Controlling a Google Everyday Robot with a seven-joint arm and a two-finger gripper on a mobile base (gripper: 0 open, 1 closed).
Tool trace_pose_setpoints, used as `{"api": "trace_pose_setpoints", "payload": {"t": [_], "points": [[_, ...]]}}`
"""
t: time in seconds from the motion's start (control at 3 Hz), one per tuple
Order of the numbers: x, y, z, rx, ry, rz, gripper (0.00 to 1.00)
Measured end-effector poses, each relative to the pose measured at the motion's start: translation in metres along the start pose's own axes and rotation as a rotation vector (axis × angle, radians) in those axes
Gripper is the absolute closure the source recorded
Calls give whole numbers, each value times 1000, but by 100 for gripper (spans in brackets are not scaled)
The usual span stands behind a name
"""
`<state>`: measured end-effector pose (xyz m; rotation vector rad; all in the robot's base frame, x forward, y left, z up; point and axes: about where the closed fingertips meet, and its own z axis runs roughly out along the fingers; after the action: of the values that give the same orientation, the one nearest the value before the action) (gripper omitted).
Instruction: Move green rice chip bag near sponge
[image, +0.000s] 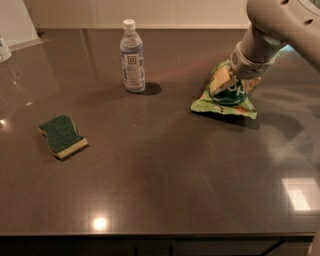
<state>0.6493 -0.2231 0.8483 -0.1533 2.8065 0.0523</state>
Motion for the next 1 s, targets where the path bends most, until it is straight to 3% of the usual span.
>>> {"api": "trace_pose_setpoints", "payload": {"t": [0.33, 1.0], "points": [[0, 0, 0, 0, 0, 0, 100], [-1, 0, -2, 0, 0, 0, 100]]}}
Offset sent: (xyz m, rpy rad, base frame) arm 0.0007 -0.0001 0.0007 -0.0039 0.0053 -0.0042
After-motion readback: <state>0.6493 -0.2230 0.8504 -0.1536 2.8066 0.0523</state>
